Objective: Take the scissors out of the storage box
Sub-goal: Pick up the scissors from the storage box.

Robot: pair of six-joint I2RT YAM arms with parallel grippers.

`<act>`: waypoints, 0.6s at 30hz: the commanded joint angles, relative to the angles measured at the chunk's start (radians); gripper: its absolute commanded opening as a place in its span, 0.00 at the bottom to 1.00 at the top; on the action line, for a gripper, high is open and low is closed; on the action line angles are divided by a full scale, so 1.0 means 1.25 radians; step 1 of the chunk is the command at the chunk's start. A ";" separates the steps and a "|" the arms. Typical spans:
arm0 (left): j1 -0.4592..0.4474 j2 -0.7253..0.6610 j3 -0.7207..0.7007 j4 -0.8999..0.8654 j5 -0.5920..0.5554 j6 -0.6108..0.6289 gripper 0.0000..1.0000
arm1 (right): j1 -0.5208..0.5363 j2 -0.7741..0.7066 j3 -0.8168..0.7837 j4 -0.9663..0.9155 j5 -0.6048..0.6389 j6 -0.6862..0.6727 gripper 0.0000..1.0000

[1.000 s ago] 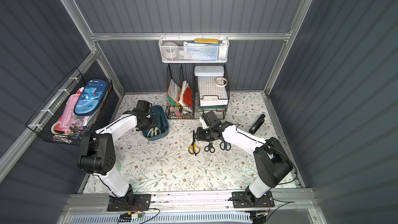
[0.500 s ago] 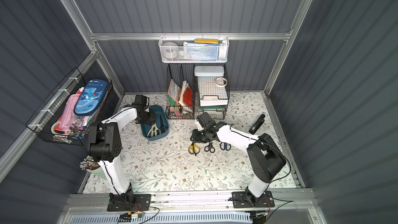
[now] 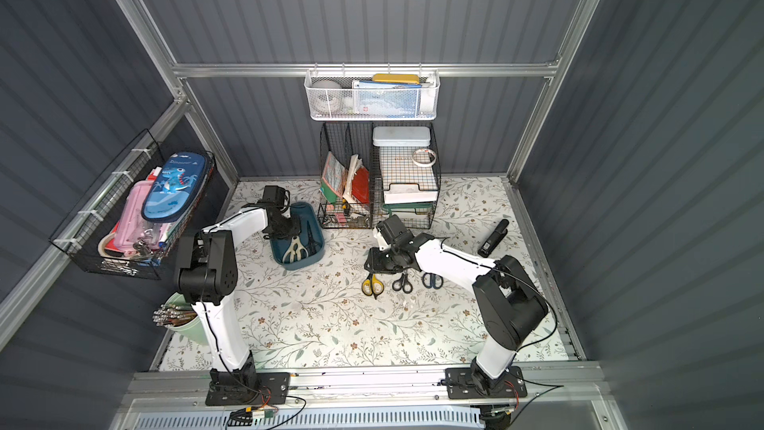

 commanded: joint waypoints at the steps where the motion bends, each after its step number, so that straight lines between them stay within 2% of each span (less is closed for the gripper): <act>1: -0.002 0.024 -0.030 0.006 0.017 0.001 0.28 | 0.003 0.014 0.018 -0.002 -0.008 -0.010 0.37; 8: -0.002 0.021 -0.041 0.003 0.013 -0.008 0.14 | 0.003 0.013 0.018 0.004 -0.012 -0.007 0.38; 13: -0.002 -0.033 -0.027 -0.008 -0.004 -0.014 0.13 | 0.003 0.023 0.026 0.005 -0.015 -0.008 0.38; 18: -0.002 -0.090 -0.014 -0.028 -0.015 -0.019 0.05 | 0.003 0.030 0.037 0.004 -0.016 -0.010 0.38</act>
